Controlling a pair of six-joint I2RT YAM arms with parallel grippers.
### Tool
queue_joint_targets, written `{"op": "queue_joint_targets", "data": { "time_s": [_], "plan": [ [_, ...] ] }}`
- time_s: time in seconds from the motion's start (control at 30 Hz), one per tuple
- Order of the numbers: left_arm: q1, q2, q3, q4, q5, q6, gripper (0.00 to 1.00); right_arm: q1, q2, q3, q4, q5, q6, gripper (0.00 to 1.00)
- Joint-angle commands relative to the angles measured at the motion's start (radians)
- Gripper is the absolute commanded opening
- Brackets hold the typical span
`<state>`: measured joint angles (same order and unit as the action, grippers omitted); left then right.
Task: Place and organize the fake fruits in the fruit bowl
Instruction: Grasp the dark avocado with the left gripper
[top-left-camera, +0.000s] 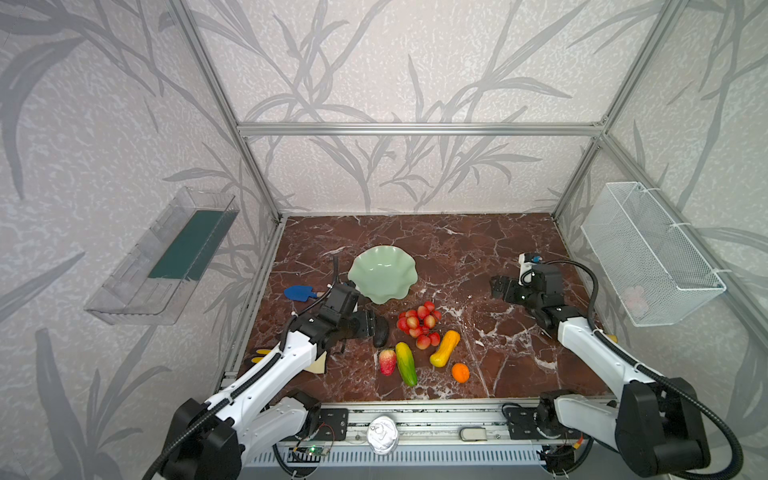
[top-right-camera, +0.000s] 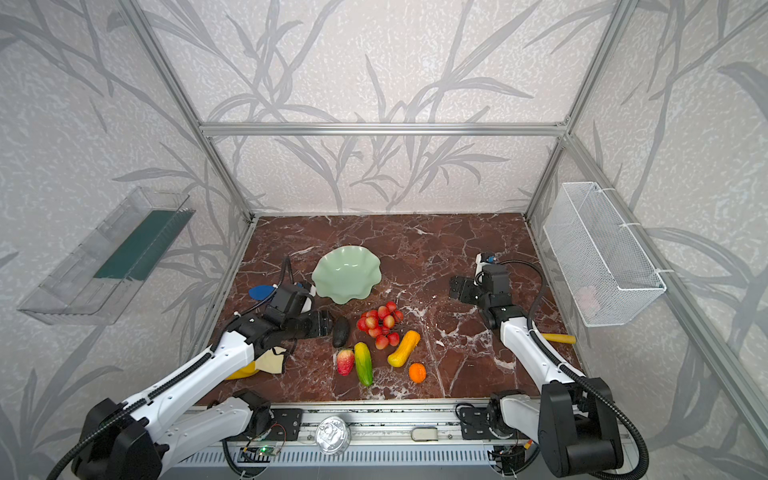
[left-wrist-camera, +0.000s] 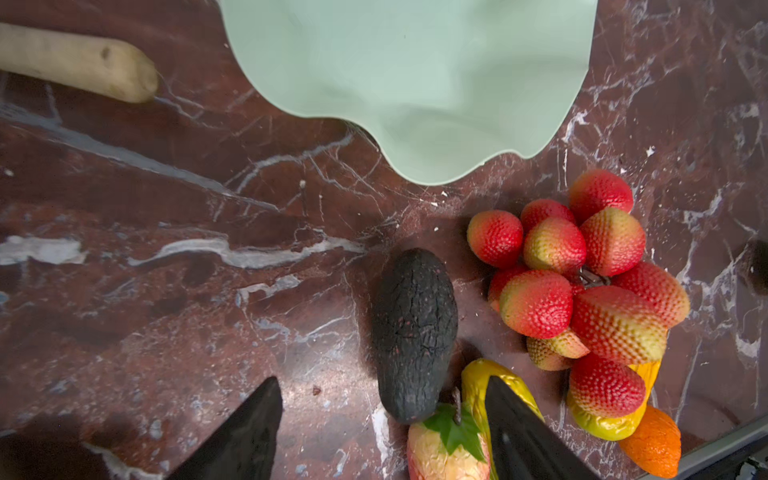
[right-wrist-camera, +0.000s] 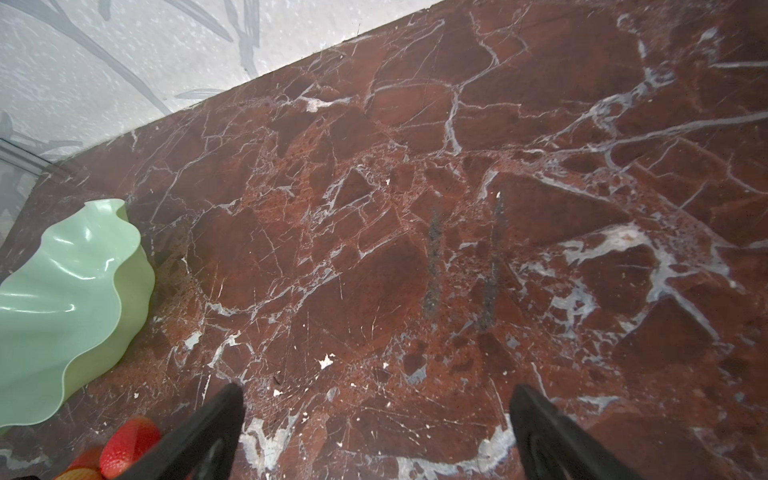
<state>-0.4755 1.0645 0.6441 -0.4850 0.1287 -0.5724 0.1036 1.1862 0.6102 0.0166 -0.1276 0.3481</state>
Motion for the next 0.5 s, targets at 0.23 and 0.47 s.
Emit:
{"op": "queue_joint_targets", "data": {
  "time_s": [0.23, 0.47],
  "plan": [
    [-0.054, 0.193, 0.019, 0.127, 0.003, -0.04, 0.79, -0.004, 0.011, 0.025, -0.009, -0.026, 0.024, 0.99],
    [-0.069, 0.345, 0.04, 0.167, 0.029, -0.046, 0.66, -0.004, 0.009, 0.024, -0.008, -0.03, 0.032, 0.99]
  ]
}}
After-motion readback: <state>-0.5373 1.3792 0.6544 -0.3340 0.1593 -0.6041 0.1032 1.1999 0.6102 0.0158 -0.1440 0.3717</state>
